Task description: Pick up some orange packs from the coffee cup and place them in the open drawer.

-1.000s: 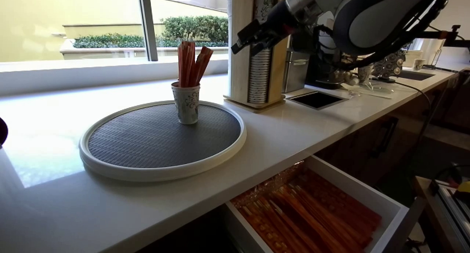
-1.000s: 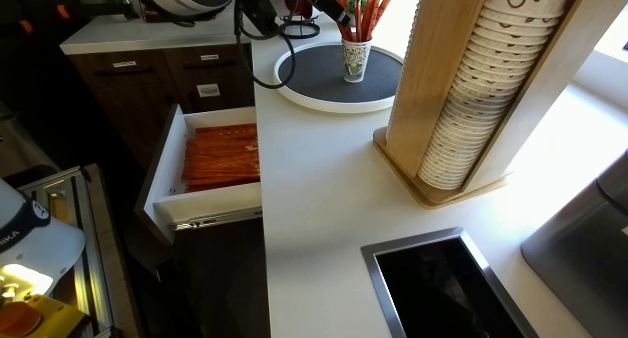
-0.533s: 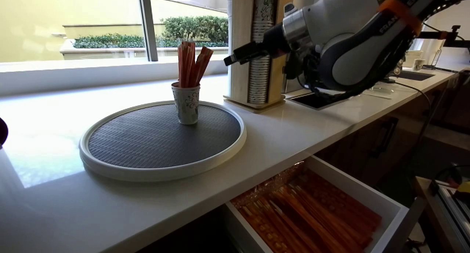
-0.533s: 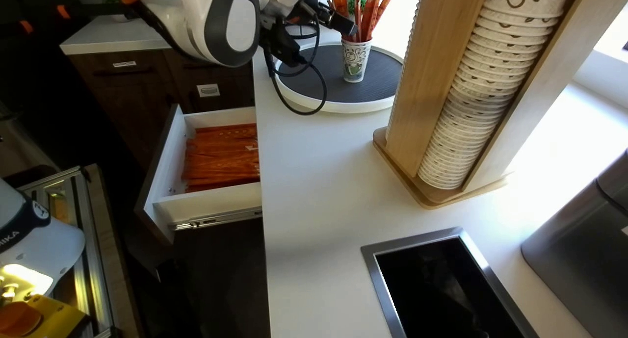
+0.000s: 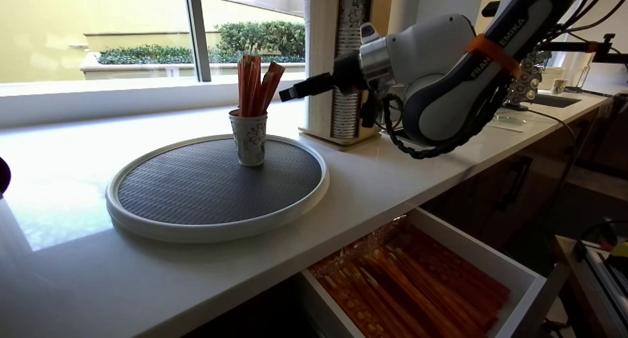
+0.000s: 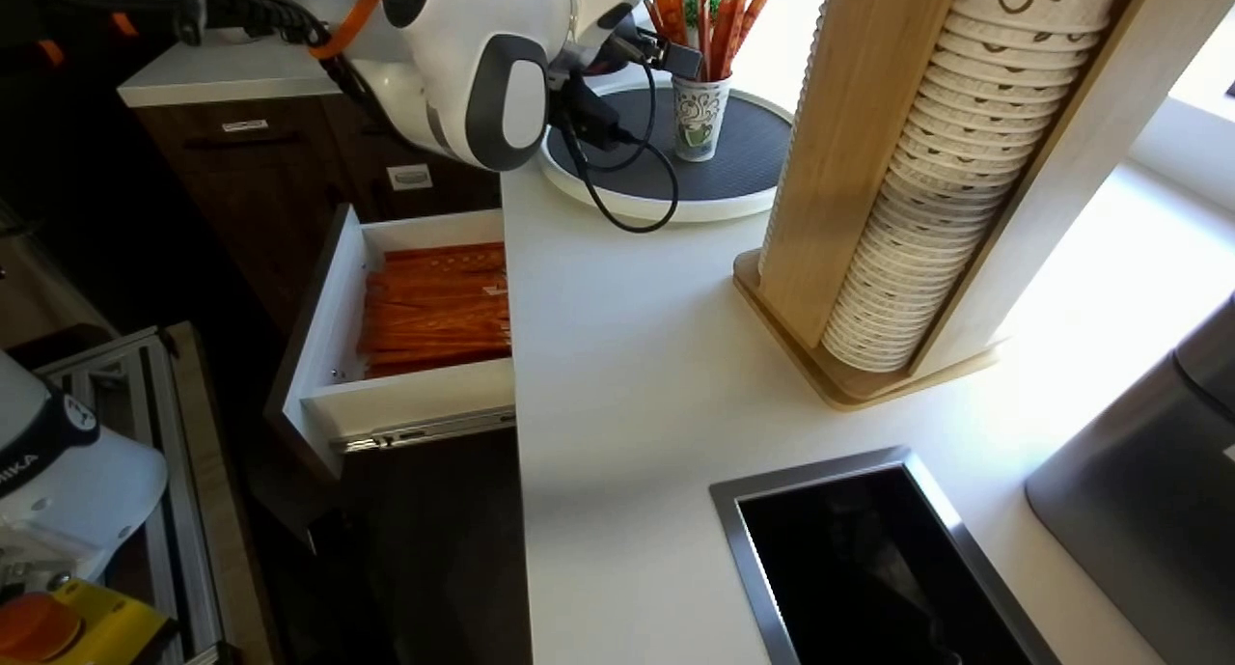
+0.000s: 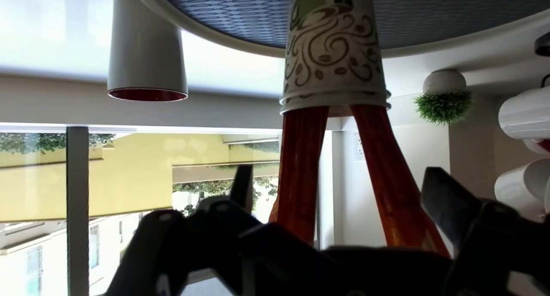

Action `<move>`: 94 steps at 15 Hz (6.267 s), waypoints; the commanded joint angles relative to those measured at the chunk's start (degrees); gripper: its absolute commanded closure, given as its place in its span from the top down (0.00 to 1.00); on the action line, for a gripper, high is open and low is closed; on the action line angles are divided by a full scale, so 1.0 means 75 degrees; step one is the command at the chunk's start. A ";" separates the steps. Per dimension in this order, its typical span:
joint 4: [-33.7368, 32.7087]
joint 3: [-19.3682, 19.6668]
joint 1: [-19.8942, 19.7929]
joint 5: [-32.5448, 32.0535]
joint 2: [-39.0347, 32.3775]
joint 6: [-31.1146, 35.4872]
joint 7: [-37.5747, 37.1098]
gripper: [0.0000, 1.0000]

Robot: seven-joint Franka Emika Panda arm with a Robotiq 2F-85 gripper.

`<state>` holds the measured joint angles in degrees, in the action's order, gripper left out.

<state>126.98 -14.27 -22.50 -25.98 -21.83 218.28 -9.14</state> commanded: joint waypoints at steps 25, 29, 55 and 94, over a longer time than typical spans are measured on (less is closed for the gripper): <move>-0.4564 0.1604 0.1608 -0.1083 -0.3653 0.2419 0.1207 0.70; -0.4959 0.1756 0.1719 -0.1065 -0.3945 0.2598 0.1116 0.38; -0.4272 0.1969 0.1947 0.0195 -0.2995 0.3229 0.0571 0.02; -0.1344 0.1891 0.2038 0.1955 -0.0023 0.3245 0.1037 0.02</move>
<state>110.78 -1.88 -9.10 -13.44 -26.88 241.53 -2.58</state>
